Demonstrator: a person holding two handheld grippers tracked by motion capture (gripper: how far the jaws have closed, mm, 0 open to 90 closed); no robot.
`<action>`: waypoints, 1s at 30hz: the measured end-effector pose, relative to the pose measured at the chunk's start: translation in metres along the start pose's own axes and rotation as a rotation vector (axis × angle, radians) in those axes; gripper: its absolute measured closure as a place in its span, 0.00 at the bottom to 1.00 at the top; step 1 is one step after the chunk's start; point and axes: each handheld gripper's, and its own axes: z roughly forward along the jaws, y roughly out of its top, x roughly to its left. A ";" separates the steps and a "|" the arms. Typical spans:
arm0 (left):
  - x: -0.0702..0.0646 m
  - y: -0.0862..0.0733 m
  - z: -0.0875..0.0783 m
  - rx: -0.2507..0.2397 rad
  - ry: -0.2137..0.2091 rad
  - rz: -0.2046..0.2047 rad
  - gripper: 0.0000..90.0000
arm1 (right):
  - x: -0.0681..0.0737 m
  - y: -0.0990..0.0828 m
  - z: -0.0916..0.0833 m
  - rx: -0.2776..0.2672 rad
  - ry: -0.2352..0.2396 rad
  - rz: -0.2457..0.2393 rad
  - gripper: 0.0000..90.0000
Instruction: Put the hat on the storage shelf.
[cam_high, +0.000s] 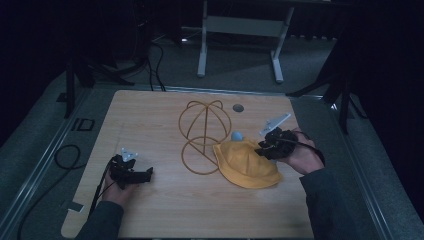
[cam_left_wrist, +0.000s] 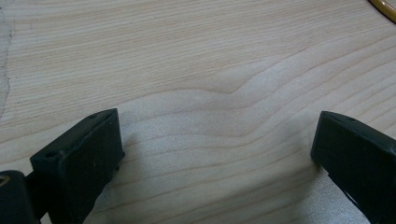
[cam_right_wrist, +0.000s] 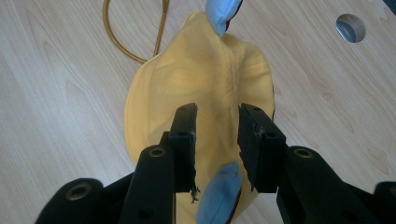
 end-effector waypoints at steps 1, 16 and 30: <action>0.000 0.000 0.000 0.000 0.000 0.000 0.02 | 0.000 0.002 0.001 0.005 0.003 -0.004 0.75; 0.000 0.000 0.000 0.000 0.000 0.000 0.02 | -0.007 0.015 0.013 0.072 0.025 -0.033 0.72; 0.000 0.000 0.000 0.000 0.000 0.000 0.02 | -0.011 0.024 0.024 0.162 0.054 -0.064 0.68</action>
